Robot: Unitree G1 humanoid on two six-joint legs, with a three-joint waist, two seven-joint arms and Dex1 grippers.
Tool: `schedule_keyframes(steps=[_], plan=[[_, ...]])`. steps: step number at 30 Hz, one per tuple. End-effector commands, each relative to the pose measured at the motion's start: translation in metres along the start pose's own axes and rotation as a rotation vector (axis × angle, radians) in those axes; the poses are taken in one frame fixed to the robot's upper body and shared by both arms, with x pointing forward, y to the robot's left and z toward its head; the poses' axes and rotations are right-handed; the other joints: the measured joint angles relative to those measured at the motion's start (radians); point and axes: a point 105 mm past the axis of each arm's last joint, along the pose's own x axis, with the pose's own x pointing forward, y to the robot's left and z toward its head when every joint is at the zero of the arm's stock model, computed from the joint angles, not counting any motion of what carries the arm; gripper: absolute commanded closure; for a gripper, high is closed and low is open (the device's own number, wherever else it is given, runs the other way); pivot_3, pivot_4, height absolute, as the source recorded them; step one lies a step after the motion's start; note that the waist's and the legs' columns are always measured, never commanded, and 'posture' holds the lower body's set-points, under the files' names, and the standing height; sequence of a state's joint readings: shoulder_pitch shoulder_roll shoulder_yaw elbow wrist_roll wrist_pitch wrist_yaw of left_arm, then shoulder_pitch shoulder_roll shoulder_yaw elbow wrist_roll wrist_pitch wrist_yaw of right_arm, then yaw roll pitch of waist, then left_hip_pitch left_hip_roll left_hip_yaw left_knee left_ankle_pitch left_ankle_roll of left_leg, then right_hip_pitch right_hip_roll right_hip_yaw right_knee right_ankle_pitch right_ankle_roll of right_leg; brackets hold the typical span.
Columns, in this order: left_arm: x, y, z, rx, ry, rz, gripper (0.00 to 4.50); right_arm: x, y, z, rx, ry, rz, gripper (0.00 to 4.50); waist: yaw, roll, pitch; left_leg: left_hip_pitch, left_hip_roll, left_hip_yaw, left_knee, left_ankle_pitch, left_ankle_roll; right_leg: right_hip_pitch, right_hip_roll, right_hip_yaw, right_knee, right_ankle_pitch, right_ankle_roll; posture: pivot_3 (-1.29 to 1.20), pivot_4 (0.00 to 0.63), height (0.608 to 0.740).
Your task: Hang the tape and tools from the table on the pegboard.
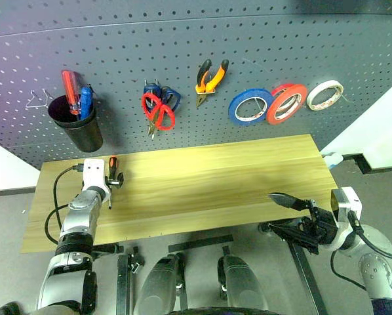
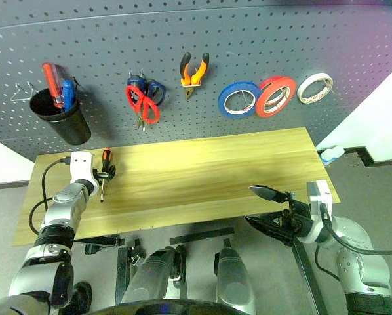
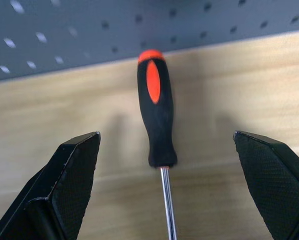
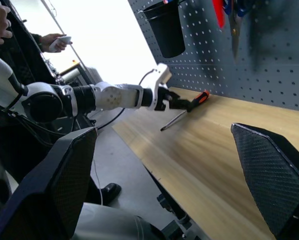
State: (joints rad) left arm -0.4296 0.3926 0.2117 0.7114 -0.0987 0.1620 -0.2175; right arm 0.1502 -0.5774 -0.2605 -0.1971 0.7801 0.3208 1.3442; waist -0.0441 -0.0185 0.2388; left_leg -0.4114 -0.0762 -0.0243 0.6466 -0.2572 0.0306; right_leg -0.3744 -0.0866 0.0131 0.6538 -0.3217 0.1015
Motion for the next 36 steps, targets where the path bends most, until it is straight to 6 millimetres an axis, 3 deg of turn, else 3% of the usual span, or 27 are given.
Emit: schedule_keyframes(steps=[1, 15, 18, 28, 36], plan=[[0.004, 0.0, 0.0, 0.005, 0.025, -0.004, 0.04, 0.003, 0.006, 0.011, -0.036, -0.015, 0.016, 0.0, 0.0, -0.002, 0.006, 0.0, 0.0, 0.0, 0.0, 0.0, 0.0, 0.0, 0.0, 0.0, 0.0, 0.0, 0.0, -0.15, 0.294, 0.723], [0.018, -0.001, 0.007, -0.011, 0.036, -0.032, 0.04, -0.001, 0.008, 0.012, -0.024, -0.004, -0.008, 0.0, -0.001, -0.004, 0.023, -0.001, 0.0, 0.0, 0.0, -0.001, 0.002, 0.0, -0.001, -0.002, -0.004, 0.0, 0.0, -0.17, 0.304, 0.723], [0.019, -0.001, 0.007, -0.038, 0.039, -0.032, 0.64, -0.001, 0.007, 0.012, -0.029, -0.004, -0.017, 0.0, -0.001, -0.004, 0.025, -0.001, 0.0, 0.0, 0.0, -0.002, 0.002, 0.0, -0.001, -0.002, -0.004, 0.0, 0.0, -0.17, 0.302, 0.723], [0.015, 0.0, -0.005, -0.111, 0.056, -0.028, 3.97, -0.014, -0.001, 0.005, -0.028, 0.0, -0.019, 0.0, -0.001, -0.004, 0.025, -0.002, 0.0, 0.001, -0.001, -0.002, 0.002, 0.0, -0.001, -0.002, -0.004, 0.0, 0.001, -0.16, 0.281, 0.723], [0.002, -0.001, -0.016, -0.075, 0.056, -0.036, 3.97, -0.014, -0.01, -0.001, -0.028, -0.015, 0.001, 0.0, -0.001, -0.003, 0.024, -0.001, 0.0, 0.001, -0.001, -0.002, 0.002, 0.0, -0.001, -0.003, -0.004, 0.001, 0.001, -0.14, 0.251, 0.723]])
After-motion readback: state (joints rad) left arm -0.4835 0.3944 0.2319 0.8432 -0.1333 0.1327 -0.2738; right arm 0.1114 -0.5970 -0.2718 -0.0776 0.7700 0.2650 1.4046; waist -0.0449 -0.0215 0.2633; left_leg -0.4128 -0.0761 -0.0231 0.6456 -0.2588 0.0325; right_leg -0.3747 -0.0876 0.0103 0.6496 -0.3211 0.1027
